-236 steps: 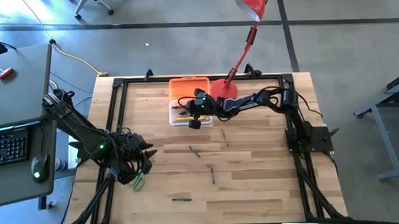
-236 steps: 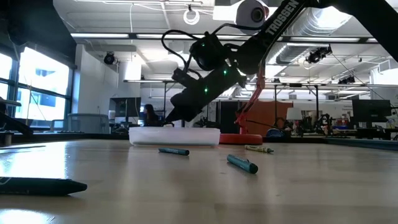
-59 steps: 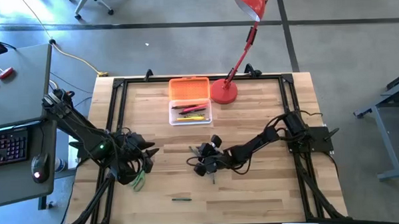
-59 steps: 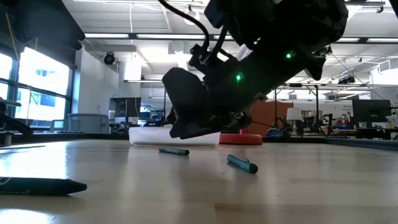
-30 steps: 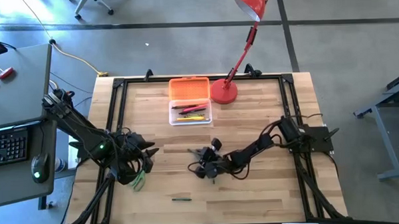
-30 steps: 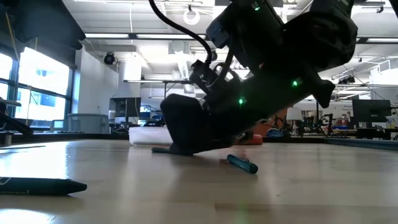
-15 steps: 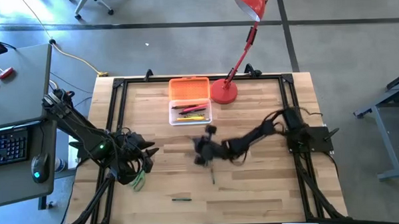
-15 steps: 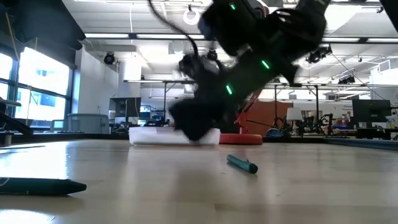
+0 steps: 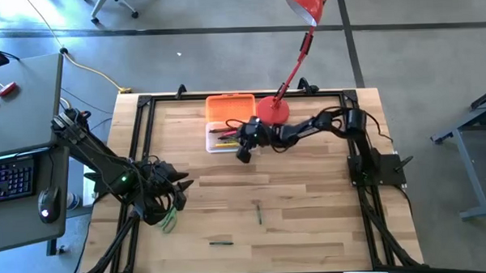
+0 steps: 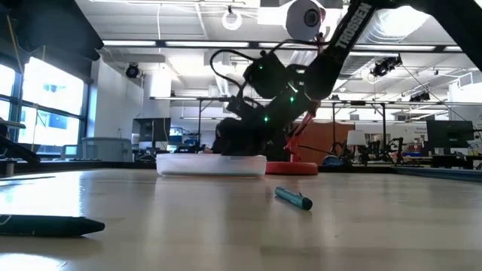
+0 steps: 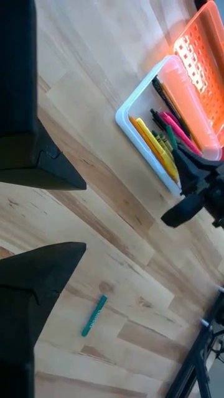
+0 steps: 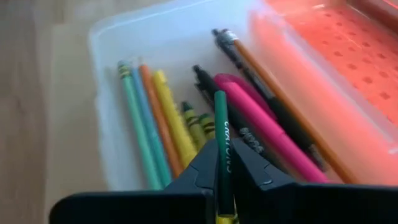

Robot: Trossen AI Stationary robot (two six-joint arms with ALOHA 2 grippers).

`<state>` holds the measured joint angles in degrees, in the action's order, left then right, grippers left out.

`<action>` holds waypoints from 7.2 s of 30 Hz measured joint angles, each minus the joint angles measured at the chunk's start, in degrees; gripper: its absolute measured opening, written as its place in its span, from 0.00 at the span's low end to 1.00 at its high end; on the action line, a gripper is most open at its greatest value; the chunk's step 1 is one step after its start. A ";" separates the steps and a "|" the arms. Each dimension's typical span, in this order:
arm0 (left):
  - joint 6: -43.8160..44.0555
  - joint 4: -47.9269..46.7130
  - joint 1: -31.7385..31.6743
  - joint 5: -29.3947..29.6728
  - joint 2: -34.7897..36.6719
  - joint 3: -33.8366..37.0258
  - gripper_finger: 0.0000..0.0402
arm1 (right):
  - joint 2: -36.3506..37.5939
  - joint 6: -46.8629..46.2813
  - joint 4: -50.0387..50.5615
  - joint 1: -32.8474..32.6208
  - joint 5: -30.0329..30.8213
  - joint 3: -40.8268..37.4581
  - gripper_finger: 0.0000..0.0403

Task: Pick & place school supplies into a supply box
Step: Put the top dark green crayon into the orange supply box, then put the dark green crayon into the orange supply box

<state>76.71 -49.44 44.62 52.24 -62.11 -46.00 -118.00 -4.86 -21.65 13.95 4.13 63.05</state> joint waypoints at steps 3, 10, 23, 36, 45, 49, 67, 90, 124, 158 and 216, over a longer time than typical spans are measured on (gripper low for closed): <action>-0.06 -0.01 0.00 0.62 -0.02 0.02 0.44 | -0.45 -1.36 -0.27 0.88 -0.47 0.07 0.05; -0.14 -0.07 0.00 0.86 -0.01 0.00 0.44 | -0.57 6.73 -3.45 -1.23 3.34 0.09 0.22; -0.15 -0.03 0.02 0.43 -0.02 0.00 0.44 | 12.33 3.94 10.70 -14.07 2.85 0.15 0.32; -0.53 0.01 0.01 -0.08 0.00 0.02 0.44 | 15.02 28.63 21.16 -31.22 -22.70 -1.60 0.28; -0.55 0.06 0.01 0.77 -0.01 0.01 0.44 | 14.91 36.98 13.02 -29.86 -24.58 -7.23 0.28; -0.54 0.08 0.00 0.88 0.00 0.01 0.44 | 14.00 37.08 12.59 -27.86 -29.31 -7.85 0.28; -0.39 0.03 0.02 1.69 0.00 0.00 0.44 | 6.38 43.77 10.26 -23.17 -37.63 -7.80 0.28; -0.39 0.03 0.02 2.10 0.00 0.00 0.44 | 2.58 42.63 10.88 -23.05 -34.35 -7.68 0.07; -1.66 -0.03 0.02 2.62 -0.02 0.00 0.44 | 4.36 29.29 2.90 4.86 -12.20 0.85 0.01; -36.22 38.84 0.07 -22.23 -8.27 3.50 0.44 | 2.03 26.51 -6.99 -12.01 4.60 0.85 0.26; -41.71 76.79 -1.29 -25.81 -48.05 3.49 0.44 | 2.06 22.88 -6.64 -24.62 16.06 0.85 0.26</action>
<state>34.99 27.35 43.33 26.43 -110.15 -42.50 -115.94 18.02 -28.29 -10.68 20.19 63.90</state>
